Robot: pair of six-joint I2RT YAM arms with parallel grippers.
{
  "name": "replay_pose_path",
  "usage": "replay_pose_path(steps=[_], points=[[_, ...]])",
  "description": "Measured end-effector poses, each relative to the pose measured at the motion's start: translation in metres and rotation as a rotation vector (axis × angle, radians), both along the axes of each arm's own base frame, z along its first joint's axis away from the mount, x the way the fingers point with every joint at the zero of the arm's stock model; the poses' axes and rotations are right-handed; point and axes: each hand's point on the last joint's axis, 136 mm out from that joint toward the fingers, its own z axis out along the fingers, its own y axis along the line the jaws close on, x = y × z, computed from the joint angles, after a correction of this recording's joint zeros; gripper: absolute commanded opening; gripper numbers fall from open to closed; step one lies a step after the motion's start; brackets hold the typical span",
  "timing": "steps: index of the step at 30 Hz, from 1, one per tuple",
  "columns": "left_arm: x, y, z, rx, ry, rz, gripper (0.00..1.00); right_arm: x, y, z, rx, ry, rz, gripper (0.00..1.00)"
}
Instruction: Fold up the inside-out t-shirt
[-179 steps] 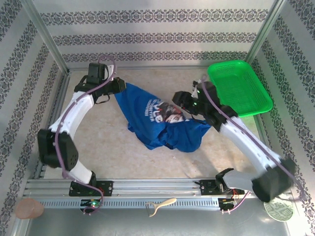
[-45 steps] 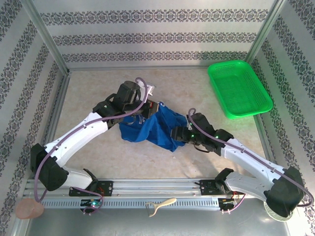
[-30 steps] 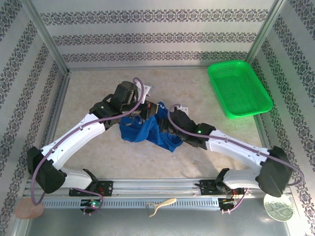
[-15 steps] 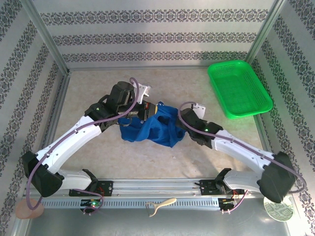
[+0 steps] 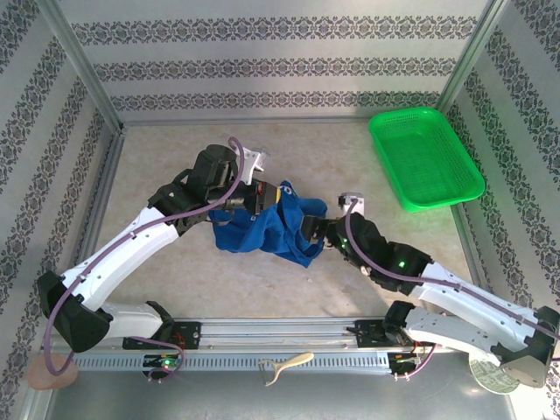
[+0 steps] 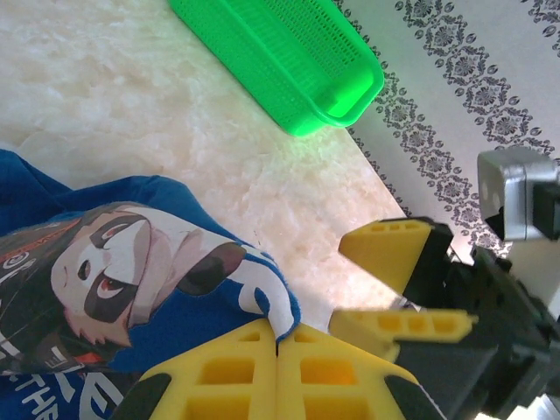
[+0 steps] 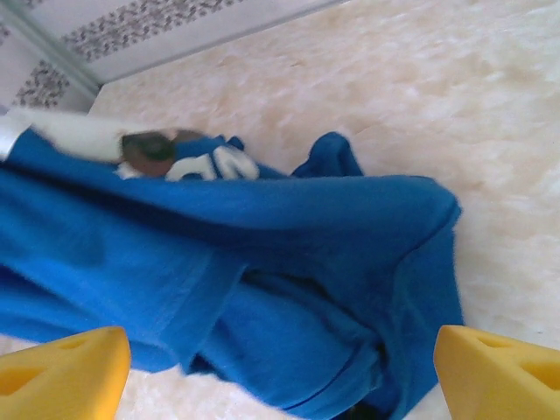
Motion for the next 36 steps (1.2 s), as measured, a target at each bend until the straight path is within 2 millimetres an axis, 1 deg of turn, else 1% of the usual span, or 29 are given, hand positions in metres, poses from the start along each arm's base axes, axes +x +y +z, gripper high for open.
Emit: replay_pose_path(steps=[4, 7, 10, 13, 16, 19, 26, 30, 33, 34, 36], points=[[0.0, 0.0, 0.004, -0.005, -0.006, 0.0, 0.0, 0.0, 0.028, -0.012, -0.062, 0.012, 0.052, 0.91], [0.001, -0.001, 0.007, -0.01, -0.012, 0.001, 0.0, 0.007, 0.047, -0.016, -0.094, 0.008, 0.058, 0.91], [0.001, -0.001, 0.007, -0.011, -0.01, 0.002, 0.0, 0.019, 0.054, -0.019, -0.117, -0.002, 0.026, 0.9], [0.001, -0.001, 0.007, -0.011, -0.009, 0.002, 0.0, 0.033, 0.052, -0.025, -0.135, -0.005, -0.024, 0.89], [0.001, 0.0, 0.007, -0.011, -0.009, 0.002, 0.0, 0.048, 0.042, -0.028, -0.134, -0.004, -0.077, 0.88], [0.0, 0.0, 0.008, -0.012, -0.012, 0.002, 0.0, 0.058, 0.031, -0.032, -0.124, -0.005, -0.118, 0.87], [-0.003, 0.001, 0.016, -0.026, -0.023, -0.005, 0.0, 0.061, 0.015, -0.056, -0.12, 0.048, -0.143, 0.88], [-0.005, 0.0, 0.021, -0.036, -0.024, -0.011, 0.0, 0.063, 0.022, -0.065, -0.108, 0.071, -0.12, 0.9], [-0.006, -0.001, 0.021, -0.044, -0.015, -0.014, 0.0, 0.069, 0.035, -0.082, -0.134, 0.11, -0.099, 0.9], [-0.006, -0.001, 0.021, -0.048, -0.009, -0.014, 0.0, 0.072, 0.039, -0.088, -0.146, 0.121, -0.097, 0.89], [-0.007, -0.001, 0.022, -0.054, -0.002, -0.015, 0.0, 0.079, 0.046, -0.099, -0.167, 0.137, -0.096, 0.84]])
